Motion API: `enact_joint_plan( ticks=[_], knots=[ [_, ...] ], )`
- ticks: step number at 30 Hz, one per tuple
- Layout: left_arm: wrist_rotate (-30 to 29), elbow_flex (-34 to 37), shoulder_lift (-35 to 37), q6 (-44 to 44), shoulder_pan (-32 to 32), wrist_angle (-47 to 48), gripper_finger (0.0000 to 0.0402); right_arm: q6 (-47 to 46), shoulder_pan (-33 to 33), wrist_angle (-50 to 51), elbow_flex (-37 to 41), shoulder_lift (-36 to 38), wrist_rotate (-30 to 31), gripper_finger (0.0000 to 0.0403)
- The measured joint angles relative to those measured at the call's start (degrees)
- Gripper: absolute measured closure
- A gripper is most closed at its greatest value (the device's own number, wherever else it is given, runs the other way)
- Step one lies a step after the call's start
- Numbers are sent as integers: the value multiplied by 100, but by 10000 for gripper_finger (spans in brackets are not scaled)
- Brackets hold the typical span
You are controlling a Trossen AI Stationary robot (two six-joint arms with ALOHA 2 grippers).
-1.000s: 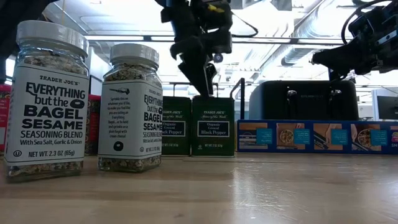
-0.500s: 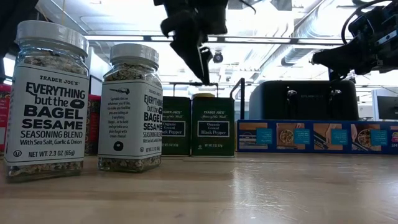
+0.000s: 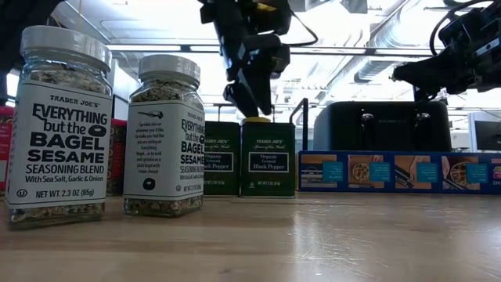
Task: Shelf spices
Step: Put the yellow seasoning bottle on the shelf aligned with the other yellow seasoning bottles
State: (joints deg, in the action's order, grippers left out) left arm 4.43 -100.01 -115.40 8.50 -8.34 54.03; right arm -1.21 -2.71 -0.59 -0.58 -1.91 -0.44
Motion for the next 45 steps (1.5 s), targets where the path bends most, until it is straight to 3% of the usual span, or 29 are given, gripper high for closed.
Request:
enact_joint_plan(
  ticks=[21,33,45],
  knots=[
    [-322,11,-199,-284,24,-74,133,0,-1,1,0,0,1,403],
    [661,9,-175,-1162,202,371,133,1,-1,-1,0,0,0,403],
    [687,9,-96,-344,218,447,133,0,0,-1,0,0,0,403]
  ],
)
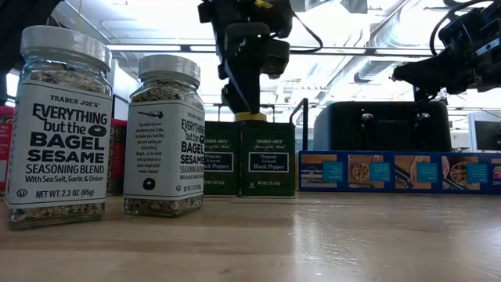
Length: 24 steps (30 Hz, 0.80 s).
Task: Shelf spices
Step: Put the yellow seasoning bottle on the shelf aligned with the other yellow seasoning bottles
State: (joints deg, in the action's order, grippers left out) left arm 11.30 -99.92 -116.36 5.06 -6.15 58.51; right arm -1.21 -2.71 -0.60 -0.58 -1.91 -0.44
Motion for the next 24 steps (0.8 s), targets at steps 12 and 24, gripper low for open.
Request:
enact_joint_plan(
  ticks=[12,24],
  knots=[
    [-400,0,-48,-46,26,-107,134,0,-1,2,0,0,0,403],
    [-495,-15,-81,-929,89,-213,194,0,-1,0,-1,0,1,403]
  ],
)
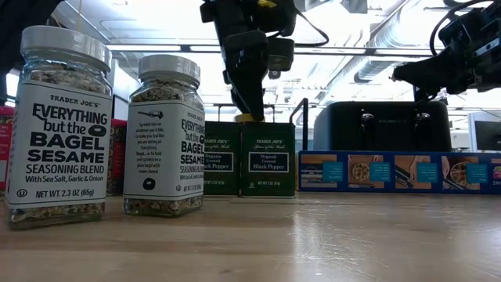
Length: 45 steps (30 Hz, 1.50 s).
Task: Shelf spices
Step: Put the yellow seasoning bottle on the shelf aligned with the other yellow seasoning bottles
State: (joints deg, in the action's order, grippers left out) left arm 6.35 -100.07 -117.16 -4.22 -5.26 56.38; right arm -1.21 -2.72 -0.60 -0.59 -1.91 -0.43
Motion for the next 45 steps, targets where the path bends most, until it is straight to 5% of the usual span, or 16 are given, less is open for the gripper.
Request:
enact_joint_plan(
  ticks=[16,21,25,31,45],
  knots=[
    [-191,15,521,-208,-64,417,281,0,0,0,1,0,-2,403],
    [-109,15,654,599,-159,701,237,0,2,1,0,0,-2,403],
    [100,15,629,1886,-258,1017,170,0,1,0,1,0,0,403],
    [133,92,599,2705,-350,1070,81,0,0,1,1,2,0,403],
    [-88,81,269,3923,-325,891,62,0,0,-1,0,-7,-2,403]
  ],
)
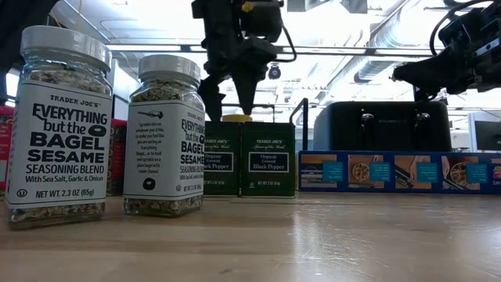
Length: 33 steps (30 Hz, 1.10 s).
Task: Shelf spices
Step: Put the yellow seasoning bottle on the shelf aligned with the other yellow seasoning bottles
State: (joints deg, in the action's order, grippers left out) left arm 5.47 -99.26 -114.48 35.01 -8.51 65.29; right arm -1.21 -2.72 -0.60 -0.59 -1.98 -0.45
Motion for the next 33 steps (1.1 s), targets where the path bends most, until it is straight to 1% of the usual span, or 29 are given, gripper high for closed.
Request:
enact_joint_plan(
  ticks=[6,9,13,17,21,27,31,33],
  knots=[
    [68,0,-50,140,7,-197,62,0,0,0,1,-28,0,403],
    [63,0,-51,-5,4,-215,62,0,1,0,1,-28,0,403],
    [100,0,-52,-560,-7,-156,62,0,1,0,1,-28,0,403],
    [318,0,-57,-1419,-17,-94,62,0,1,1,0,-28,1,403],
    [199,-200,-73,-1821,-15,332,62,0,0,0,1,-28,0,403],
    [-60,-658,-66,-1836,1,584,62,0,0,2,1,-28,0,403],
    [-76,-643,-72,-1648,149,516,62,1,1,0,1,-28,0,403],
    [-216,-541,-63,-1511,239,332,62,0,0,0,1,-28,0,403]
  ],
)
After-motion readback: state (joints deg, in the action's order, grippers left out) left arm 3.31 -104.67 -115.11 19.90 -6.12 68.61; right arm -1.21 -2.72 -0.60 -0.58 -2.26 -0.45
